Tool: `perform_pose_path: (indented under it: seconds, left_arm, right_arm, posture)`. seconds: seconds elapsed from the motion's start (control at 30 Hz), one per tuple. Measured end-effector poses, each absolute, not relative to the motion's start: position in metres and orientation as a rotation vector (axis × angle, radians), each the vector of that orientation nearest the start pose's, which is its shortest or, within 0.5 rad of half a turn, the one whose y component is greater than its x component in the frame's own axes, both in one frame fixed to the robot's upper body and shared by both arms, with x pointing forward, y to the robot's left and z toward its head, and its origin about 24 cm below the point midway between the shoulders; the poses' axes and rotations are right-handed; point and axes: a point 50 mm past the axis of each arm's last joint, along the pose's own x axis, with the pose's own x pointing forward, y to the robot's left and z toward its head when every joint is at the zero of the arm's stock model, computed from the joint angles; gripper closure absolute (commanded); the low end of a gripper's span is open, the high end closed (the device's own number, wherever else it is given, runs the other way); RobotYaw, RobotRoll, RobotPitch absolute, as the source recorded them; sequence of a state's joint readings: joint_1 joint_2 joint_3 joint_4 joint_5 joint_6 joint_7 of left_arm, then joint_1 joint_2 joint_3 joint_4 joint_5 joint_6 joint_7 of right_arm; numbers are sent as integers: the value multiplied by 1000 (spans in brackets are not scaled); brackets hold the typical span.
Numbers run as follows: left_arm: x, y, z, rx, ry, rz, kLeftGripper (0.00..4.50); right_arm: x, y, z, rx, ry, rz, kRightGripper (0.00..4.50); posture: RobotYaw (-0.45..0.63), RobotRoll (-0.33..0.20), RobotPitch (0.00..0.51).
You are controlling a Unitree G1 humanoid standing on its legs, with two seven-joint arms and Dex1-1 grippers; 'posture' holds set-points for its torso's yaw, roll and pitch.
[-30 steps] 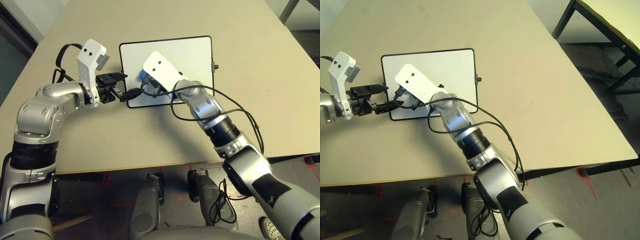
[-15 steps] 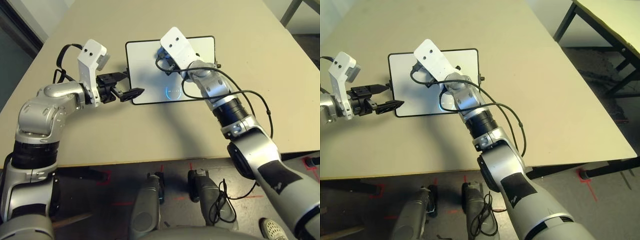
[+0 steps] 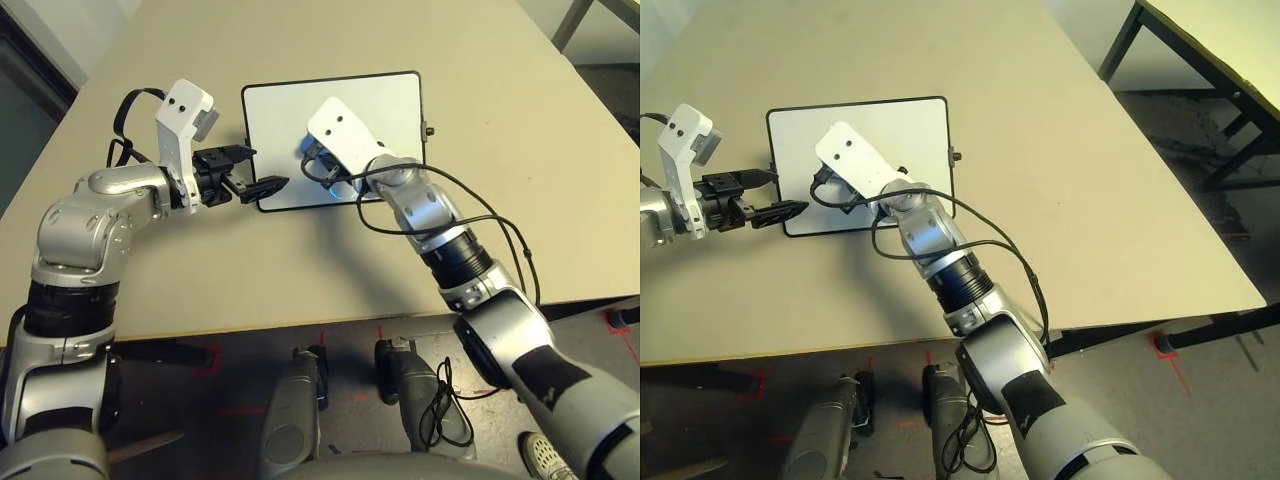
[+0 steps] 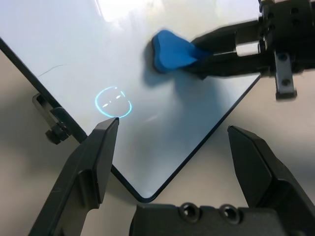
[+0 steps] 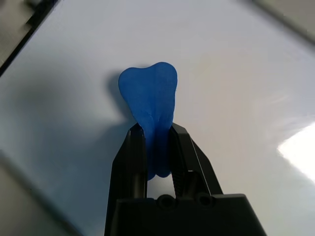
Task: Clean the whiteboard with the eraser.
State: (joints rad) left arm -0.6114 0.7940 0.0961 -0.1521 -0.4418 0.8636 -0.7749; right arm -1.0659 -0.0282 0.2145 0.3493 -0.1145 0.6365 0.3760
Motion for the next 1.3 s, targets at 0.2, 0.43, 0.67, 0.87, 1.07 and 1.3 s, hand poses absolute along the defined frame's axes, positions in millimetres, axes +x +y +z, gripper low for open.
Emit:
perform_pose_path:
  seconds: [0.2, 0.43, 0.67, 0.87, 1.07, 1.3]
  left_arm:
    - [304, 219, 227, 273, 166, -684, 0]
    - [314, 218, 236, 248, 77, -622, 0]
    - [329, 232, 257, 175, -135, -441, 0]
    - [335, 269, 262, 76, -260, -209, 0]
    - [333, 292, 264, 40, -335, -75, 0]
    - [330, 313, 239, 70, -288, 4, 0]
  right_arm:
    - [368, -44, 305, -315, -222, 502, 3913]
    - [375, -100, 311, -306, -151, 318, 3913]
    - [372, -155, 306, -313, -87, 129, 3913]
    - [365, -205, 272, -323, 99, -19, 3913]
    - [356, -212, 233, -233, 301, -1, 3913]
    - [354, -204, 216, -186, 381, 48, 3913]
  posture:
    - [57, 0, 259]
    - [49, 0, 255]
    - [39, 0, 254]
    - [34, 0, 253]
    - [33, 0, 248]
    - [53, 0, 239]
